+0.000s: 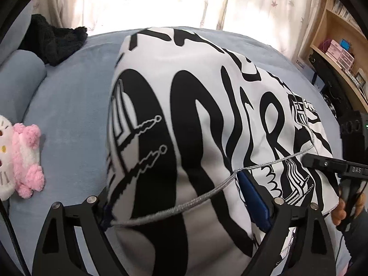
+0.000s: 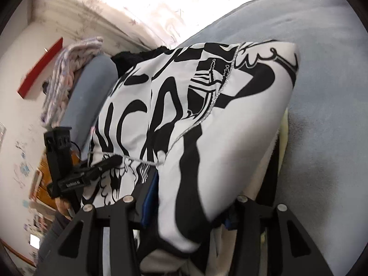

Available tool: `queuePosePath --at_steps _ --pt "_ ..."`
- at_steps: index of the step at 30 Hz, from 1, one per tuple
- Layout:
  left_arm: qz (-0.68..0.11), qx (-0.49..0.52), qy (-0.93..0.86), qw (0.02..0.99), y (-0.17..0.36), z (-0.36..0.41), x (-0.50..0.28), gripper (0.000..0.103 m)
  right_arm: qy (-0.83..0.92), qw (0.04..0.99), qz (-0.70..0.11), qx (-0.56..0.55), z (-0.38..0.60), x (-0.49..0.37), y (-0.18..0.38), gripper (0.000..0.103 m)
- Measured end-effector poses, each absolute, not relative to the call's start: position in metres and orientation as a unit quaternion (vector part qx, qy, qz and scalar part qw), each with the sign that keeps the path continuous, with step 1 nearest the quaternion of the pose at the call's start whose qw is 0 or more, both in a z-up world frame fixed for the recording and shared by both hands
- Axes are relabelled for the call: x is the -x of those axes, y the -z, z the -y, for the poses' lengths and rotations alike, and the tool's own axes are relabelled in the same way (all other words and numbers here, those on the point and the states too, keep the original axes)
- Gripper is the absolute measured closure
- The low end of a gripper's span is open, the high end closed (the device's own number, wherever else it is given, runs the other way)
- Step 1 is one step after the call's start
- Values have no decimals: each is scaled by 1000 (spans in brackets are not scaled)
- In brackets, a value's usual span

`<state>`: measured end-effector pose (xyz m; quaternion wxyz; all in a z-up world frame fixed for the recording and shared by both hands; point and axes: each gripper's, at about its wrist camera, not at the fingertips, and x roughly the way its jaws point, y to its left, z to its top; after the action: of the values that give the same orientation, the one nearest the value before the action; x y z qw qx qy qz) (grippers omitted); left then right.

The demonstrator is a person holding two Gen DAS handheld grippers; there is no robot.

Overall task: Fold large clothes
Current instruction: 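Carry the bundle onto the cream blanket and release both tools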

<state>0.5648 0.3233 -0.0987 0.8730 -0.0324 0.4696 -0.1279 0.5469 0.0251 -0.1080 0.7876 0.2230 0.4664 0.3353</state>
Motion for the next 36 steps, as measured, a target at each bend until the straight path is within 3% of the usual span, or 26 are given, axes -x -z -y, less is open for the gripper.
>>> queuePosePath --at_steps 7,10,12,15,22,25,36 --pt "-416 -26 74 906 47 -315 -504 15 -271 827 -467 -155 -15 -515 68 56" --pt "-400 -17 60 915 26 -322 -480 38 -250 861 -426 -123 -10 -493 44 56" --pt "-398 -9 57 916 19 -325 -472 64 -236 883 -392 -104 -10 -479 31 56" --pt "-399 -3 53 916 13 -317 -462 86 -243 898 -357 -81 -23 -467 15 57" --pt "-409 -63 39 910 45 -290 -464 87 -240 893 -377 -52 -64 -475 40 58" --pt "-424 -64 25 903 60 -295 -469 87 -204 894 -398 -29 -56 -484 69 71" --pt "-431 -40 9 902 64 -300 -466 87 -186 890 -414 -42 -31 -479 73 71"
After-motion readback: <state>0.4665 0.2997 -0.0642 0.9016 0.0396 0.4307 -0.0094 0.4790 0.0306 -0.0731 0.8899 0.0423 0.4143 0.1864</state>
